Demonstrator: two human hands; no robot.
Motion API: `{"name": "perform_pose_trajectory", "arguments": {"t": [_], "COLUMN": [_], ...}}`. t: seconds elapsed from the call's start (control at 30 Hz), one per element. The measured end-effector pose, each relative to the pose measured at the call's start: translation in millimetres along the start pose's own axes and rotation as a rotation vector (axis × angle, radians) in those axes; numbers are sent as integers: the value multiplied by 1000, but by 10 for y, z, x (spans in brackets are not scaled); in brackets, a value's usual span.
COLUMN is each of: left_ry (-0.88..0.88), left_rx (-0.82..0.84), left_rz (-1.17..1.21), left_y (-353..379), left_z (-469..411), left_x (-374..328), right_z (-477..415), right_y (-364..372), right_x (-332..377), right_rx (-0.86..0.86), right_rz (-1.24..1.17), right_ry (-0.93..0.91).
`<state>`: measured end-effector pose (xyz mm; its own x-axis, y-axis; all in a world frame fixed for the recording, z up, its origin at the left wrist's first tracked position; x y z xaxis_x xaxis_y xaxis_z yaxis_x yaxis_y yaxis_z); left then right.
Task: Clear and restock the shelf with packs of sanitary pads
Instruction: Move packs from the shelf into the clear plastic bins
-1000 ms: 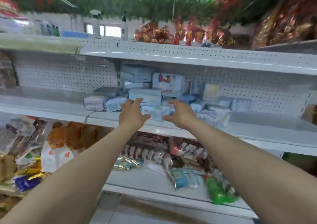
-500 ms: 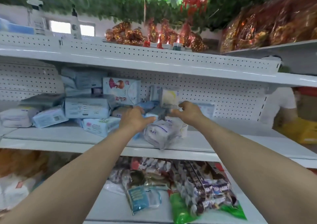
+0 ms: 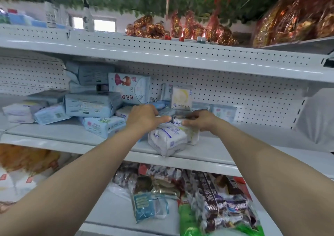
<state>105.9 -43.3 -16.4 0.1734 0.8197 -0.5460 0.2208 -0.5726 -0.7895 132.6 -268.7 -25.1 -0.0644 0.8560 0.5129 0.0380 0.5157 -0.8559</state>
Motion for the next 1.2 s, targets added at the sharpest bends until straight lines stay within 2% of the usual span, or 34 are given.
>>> {"name": "perform_pose_trajectory", "arguments": {"t": [0.13,0.43,0.57,0.7,0.87,0.97,1.2], "left_ry": [-75,-245,-295,-349,-374,-394,-504], "left_rx": [166,264,302,300,378,408,433], "left_rz": [-20,221,380,634,904,974,1232], "left_y": [153,250,290,342,408,402,174], "left_z": [76,255,347,427,755,921,1477], "left_x": [-51,-11,57,183,303,498,1112], "right_z": [-7,218,374,589,888,1083,1574], "right_y": [-4,-62,-81,-85,-63,-28,418], "right_x": [-23,-106,-143,-142,-72,-13,139], "right_rx": [19,-30,-45,-82,-99,-87,76], "right_rz": [-16,23,-18,-40,-40,-94,-378], "right_ry": [12,95,159,226,265,299,399]}}
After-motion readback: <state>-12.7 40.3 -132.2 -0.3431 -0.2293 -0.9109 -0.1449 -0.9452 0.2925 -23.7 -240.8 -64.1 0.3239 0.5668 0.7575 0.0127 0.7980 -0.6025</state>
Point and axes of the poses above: each hand's wrist, its own z-axis away from the middle knuckle, its own y-axis out of the palm, x = y × z, the point moved 4 cm from there along -z, towards the middle knuckle, and after that the axes turned 10 degrees about z, right-handed, at the moved point
